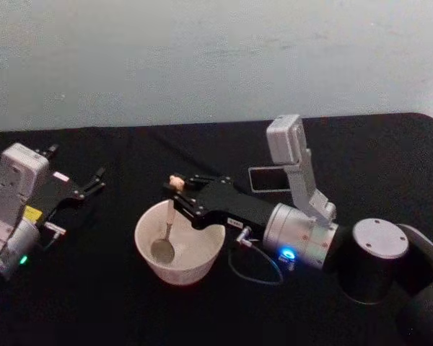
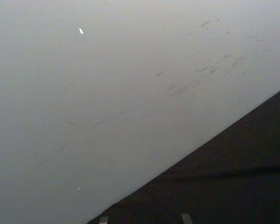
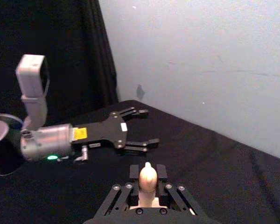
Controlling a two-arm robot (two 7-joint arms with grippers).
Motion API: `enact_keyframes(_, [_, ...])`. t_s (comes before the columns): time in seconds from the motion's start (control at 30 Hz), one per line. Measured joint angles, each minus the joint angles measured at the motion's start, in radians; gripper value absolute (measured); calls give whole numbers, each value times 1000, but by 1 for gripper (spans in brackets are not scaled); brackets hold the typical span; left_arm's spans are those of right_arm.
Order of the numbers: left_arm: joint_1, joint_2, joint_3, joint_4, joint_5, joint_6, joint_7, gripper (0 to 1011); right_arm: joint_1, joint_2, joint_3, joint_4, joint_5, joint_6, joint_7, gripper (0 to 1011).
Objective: Pick up the stirring spoon with one hand, stir inside the cup, then place it back in its original position.
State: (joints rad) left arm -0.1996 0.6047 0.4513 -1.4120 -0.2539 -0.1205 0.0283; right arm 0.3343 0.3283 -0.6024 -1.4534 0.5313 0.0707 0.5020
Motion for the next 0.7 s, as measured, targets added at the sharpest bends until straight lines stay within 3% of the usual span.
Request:
enact_keyframes(0.33, [0,0,0,0,0,0,0,1001,24,-23,27,46,-20,-6,-24,215])
enact_keyframes(0.7, [0,0,0,0,0,0,0,1001,6,13,62,26,-32,-7,-20,216])
